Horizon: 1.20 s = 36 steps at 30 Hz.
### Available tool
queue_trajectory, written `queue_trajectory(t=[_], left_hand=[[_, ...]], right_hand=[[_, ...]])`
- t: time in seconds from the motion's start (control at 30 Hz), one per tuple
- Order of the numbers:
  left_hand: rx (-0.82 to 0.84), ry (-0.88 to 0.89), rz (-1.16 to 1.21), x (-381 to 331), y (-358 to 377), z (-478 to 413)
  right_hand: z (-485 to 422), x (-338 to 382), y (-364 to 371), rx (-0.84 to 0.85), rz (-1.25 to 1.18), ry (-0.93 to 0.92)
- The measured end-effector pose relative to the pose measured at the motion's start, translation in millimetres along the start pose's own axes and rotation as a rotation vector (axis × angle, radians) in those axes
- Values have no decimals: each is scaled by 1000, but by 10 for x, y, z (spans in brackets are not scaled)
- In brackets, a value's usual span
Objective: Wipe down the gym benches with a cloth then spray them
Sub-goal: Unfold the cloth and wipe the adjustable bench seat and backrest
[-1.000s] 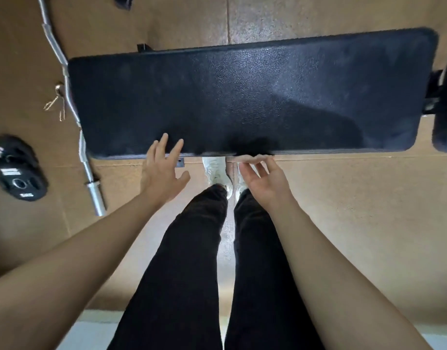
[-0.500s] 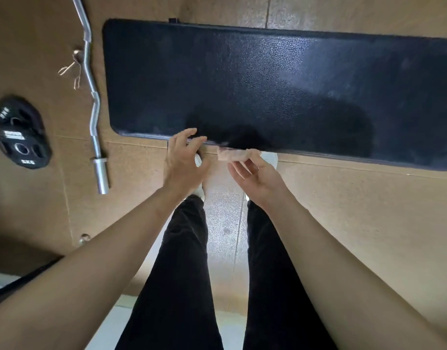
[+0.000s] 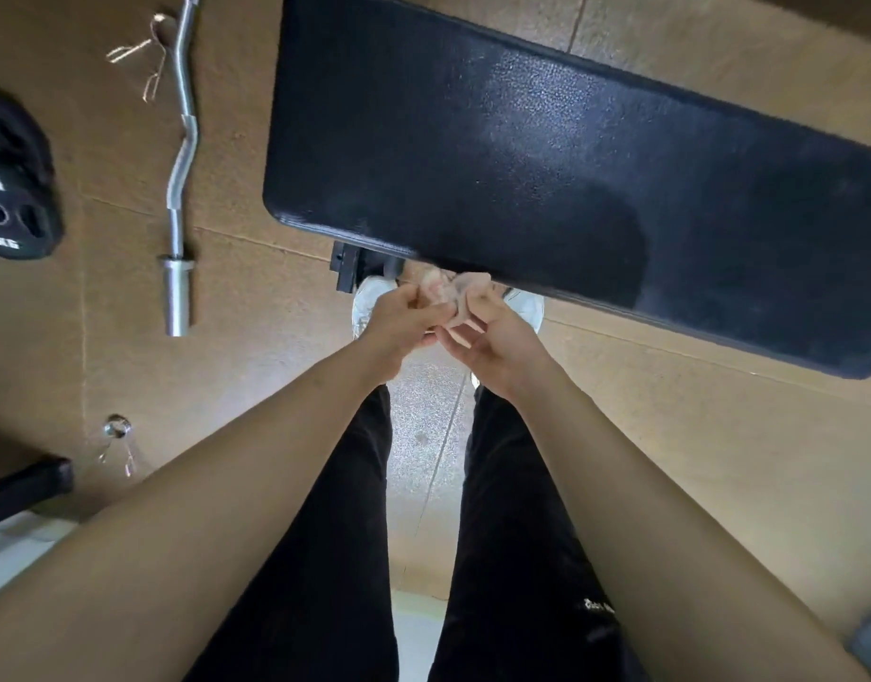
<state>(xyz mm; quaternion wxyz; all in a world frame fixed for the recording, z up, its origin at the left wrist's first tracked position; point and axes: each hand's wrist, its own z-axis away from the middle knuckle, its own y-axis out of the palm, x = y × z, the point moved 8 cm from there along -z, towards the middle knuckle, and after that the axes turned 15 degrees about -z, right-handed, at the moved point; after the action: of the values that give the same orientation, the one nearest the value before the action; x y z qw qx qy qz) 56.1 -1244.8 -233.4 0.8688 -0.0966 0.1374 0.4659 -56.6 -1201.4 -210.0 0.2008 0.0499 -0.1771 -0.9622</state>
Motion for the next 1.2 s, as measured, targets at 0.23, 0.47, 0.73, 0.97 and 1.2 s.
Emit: queue_trajectory(t=[0.23,0.47,0.73,0.97,1.2], left_hand=[[-265,-280,308,374,-407,-55],[-66,-214,883,154,-421,-102],[-63,-208,1102,-13,-815,-176],[-191,-130,950,-71,-1601,-129],[-125,-123,777,-153,-2029,-167]], right_hand=[[182,535,31,-475,880,-695],[-48,391,702,-134,1982,-898],[-162,309,732,-262,2121,-757],[-133,326,745,-272,2050,-740],[-137,357,748,-274,1973,-673]])
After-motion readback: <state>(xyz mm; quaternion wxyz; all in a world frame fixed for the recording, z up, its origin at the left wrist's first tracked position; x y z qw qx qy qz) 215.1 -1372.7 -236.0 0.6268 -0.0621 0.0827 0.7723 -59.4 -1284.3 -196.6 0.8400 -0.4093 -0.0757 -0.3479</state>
